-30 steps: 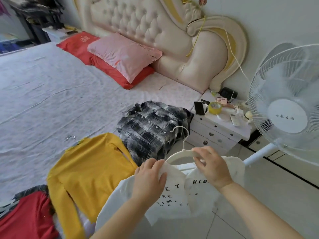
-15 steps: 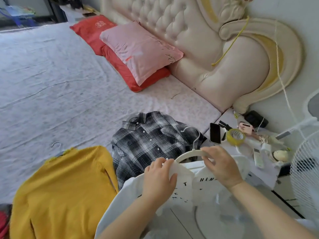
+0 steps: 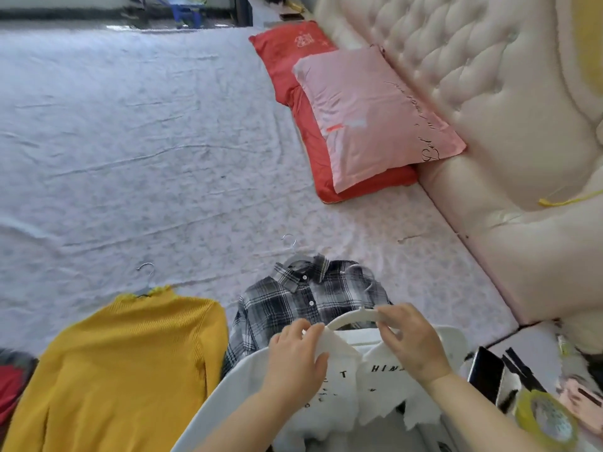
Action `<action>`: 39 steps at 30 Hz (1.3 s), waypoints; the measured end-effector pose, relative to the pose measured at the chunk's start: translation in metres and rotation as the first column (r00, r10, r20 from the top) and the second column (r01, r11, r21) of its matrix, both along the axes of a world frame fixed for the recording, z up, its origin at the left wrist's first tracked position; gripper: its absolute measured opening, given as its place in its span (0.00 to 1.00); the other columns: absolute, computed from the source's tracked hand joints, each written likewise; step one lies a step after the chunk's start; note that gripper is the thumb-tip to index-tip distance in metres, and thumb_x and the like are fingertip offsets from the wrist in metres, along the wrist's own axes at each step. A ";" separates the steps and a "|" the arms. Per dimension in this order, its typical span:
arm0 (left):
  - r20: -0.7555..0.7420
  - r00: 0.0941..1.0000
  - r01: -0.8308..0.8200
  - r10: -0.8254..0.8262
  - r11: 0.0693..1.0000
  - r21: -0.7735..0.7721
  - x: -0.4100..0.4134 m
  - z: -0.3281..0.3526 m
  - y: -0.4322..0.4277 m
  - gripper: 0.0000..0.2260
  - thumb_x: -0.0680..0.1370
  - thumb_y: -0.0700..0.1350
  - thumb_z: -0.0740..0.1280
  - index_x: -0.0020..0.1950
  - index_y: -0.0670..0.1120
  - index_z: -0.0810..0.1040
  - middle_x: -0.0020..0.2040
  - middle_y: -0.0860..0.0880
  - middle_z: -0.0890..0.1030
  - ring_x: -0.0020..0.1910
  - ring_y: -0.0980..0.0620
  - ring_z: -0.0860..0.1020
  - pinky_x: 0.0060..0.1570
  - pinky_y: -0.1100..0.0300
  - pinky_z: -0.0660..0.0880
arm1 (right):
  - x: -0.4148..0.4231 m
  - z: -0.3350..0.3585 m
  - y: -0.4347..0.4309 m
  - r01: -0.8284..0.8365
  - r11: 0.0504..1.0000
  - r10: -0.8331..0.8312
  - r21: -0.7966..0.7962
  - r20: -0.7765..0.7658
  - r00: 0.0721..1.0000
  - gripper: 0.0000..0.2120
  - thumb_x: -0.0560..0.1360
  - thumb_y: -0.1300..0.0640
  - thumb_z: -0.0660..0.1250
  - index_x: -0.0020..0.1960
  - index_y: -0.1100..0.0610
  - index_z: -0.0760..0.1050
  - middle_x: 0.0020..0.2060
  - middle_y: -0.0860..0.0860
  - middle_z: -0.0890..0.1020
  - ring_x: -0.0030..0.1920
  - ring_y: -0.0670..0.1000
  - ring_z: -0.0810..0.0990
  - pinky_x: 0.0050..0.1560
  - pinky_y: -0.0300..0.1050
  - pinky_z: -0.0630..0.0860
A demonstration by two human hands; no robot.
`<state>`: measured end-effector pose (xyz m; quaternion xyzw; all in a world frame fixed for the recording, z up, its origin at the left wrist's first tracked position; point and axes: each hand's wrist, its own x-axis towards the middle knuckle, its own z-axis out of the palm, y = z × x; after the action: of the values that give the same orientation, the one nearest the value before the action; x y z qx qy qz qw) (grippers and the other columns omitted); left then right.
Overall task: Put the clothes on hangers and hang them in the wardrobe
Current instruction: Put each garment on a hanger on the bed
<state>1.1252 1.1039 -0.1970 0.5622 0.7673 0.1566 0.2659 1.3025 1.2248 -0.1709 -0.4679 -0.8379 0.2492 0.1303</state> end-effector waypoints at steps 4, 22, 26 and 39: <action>0.000 0.991 -0.132 0.132 0.989 -0.060 -0.019 -0.026 0.043 0.19 0.78 0.53 0.57 0.69 0.55 0.63 0.64 0.54 0.66 0.62 0.53 0.65 0.63 0.58 0.60 | -0.034 -0.036 0.061 -0.087 0.992 0.089 -0.091 0.016 0.996 0.09 0.73 0.62 0.69 0.52 0.53 0.79 0.42 0.48 0.78 0.44 0.49 0.77 0.44 0.46 0.78; -0.063 0.915 -0.403 0.398 0.897 -0.182 -0.075 -0.144 0.108 0.21 0.78 0.48 0.60 0.70 0.48 0.64 0.67 0.50 0.68 0.65 0.50 0.66 0.63 0.58 0.62 | -0.137 -0.191 0.160 -0.179 0.930 0.292 -0.321 0.349 0.890 0.22 0.76 0.55 0.63 0.69 0.54 0.66 0.64 0.53 0.70 0.64 0.55 0.68 0.63 0.50 0.66; -0.089 0.918 -0.397 0.387 0.890 -0.225 -0.067 -0.138 0.101 0.20 0.77 0.49 0.60 0.68 0.47 0.66 0.66 0.50 0.69 0.64 0.49 0.68 0.60 0.56 0.64 | -0.127 -0.185 0.139 -0.273 0.901 0.392 -0.336 0.365 0.844 0.21 0.77 0.54 0.63 0.68 0.55 0.66 0.64 0.52 0.70 0.64 0.53 0.67 0.64 0.44 0.63; -0.190 0.850 -0.523 0.492 0.832 -0.186 -0.092 -0.035 0.004 0.19 0.78 0.49 0.58 0.69 0.48 0.64 0.66 0.49 0.68 0.65 0.49 0.66 0.60 0.55 0.62 | -0.164 -0.084 0.034 -0.531 0.794 0.607 -0.296 0.331 0.723 0.22 0.77 0.50 0.60 0.70 0.53 0.63 0.66 0.50 0.67 0.66 0.52 0.65 0.66 0.43 0.62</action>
<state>1.0331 1.1083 -0.2317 0.3125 0.9179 0.0932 0.2261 1.1386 1.2586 -0.2551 -0.2381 -0.9227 0.2481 -0.1741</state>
